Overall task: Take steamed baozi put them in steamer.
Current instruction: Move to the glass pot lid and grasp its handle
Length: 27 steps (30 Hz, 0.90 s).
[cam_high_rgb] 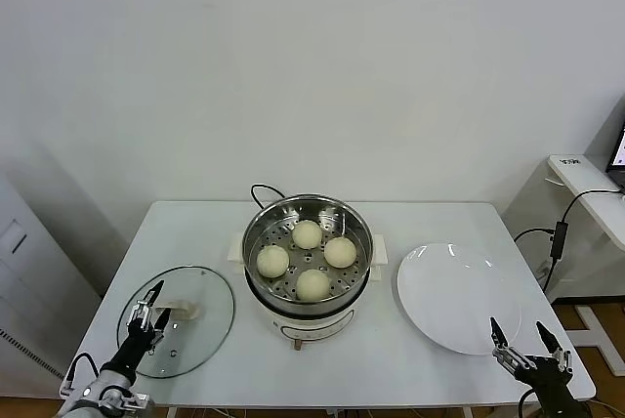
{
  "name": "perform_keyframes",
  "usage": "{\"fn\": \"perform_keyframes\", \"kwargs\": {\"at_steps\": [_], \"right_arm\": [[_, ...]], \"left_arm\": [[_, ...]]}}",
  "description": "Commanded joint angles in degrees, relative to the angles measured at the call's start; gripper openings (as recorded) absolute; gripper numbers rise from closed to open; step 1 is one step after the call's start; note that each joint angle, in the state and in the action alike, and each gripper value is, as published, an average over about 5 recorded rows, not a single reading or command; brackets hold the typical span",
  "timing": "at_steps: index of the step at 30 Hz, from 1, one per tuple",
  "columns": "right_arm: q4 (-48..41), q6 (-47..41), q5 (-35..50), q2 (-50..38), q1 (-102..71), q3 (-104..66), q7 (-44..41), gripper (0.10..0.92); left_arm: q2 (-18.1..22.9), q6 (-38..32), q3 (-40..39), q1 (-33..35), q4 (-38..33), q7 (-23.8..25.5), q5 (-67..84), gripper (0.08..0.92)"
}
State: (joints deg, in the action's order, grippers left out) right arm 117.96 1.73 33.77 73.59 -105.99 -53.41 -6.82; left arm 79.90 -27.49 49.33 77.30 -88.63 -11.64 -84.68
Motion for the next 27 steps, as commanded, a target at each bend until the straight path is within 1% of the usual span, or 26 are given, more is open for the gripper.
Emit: {"fn": "perform_keyframes", "kwargs": {"at_steps": [1,7,11,13,23,27], "right_arm": [[0.2,0.3,-0.2,0.3,-0.5,-0.5,-0.1,0.823],[0.5,0.5,-0.1,0.3,-0.6,-0.5,-0.1,0.823],[0.4,1.0,-0.2,0.5,-1.0,-0.7,-0.2,0.823],[0.2,1.3,-0.2,0.6,-1.2,-0.8,-0.3,0.823],[-0.4,2.2,-0.4,0.6,-1.3,-1.3,-0.3,0.823],[-0.4,2.3,-0.5,0.6,-1.2,-1.1,-0.3,0.823]], "left_arm": [[0.0,1.3,-0.3,-3.3,4.1,-0.8,-3.9,0.823],[0.8,2.6,-0.6,-5.5,6.0,-4.0,-3.9,0.823],[1.2,2.7,-1.3,-6.1,5.7,-3.9,-3.2,0.814],[1.2,2.9,-1.7,-5.6,5.1,-3.5,-2.1,0.785],[-0.7,5.1,-3.6,-2.3,1.5,-3.5,9.2,0.508],[-2.3,6.7,-4.2,-0.7,-2.5,-1.7,13.8,0.386]]}}
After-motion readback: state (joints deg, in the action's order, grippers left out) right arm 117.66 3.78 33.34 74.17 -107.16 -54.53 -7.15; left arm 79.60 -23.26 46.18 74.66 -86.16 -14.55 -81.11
